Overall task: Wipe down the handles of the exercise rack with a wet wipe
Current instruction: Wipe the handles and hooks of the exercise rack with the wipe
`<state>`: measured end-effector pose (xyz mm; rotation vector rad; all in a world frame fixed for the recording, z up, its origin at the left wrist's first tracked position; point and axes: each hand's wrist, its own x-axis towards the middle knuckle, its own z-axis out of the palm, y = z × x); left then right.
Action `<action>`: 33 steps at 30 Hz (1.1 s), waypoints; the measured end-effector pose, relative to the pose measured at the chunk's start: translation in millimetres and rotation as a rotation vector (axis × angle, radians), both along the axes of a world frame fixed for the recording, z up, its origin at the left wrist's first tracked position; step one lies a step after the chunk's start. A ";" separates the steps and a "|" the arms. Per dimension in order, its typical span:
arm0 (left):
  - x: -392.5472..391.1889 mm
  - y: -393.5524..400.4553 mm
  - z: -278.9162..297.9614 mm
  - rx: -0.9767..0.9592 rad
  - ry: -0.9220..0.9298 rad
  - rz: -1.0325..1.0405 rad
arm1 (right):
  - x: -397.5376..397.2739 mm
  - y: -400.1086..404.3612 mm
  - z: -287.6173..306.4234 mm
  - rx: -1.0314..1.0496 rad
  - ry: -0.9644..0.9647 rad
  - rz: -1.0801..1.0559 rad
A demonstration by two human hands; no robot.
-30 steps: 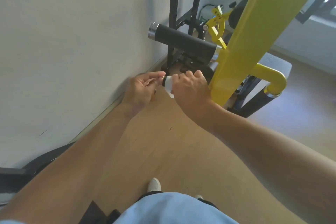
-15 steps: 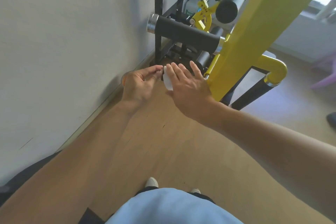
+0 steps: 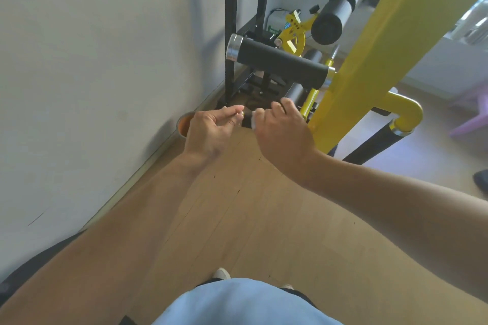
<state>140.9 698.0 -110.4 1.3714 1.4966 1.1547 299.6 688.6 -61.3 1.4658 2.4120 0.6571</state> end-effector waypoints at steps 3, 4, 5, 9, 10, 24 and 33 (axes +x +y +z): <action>-1.1 -1.3 -0.4 0.013 0.009 -0.042 | -5.2 6.9 -17.8 0.032 0.265 0.105; -2.1 -1.4 -0.9 0.020 0.014 -0.043 | -1.8 5.7 -15.6 0.037 0.232 0.083; -2.9 -1.6 -1.2 0.025 0.013 -0.035 | 3.9 2.4 -10.2 0.017 0.131 0.036; 1.4 -4.7 -2.5 0.038 0.042 -0.028 | 32.6 -19.4 13.7 0.016 -0.382 -0.099; 3.2 -5.1 -2.5 0.041 0.051 -0.031 | 33.4 -21.4 15.4 0.008 -0.415 -0.083; 1.2 -25.9 3.4 0.050 0.095 0.016 | 30.1 -35.2 13.0 0.013 -0.510 -0.074; 1.4 -41.3 0.4 0.065 0.100 0.000 | -5.3 -22.0 -19.2 0.034 0.131 0.095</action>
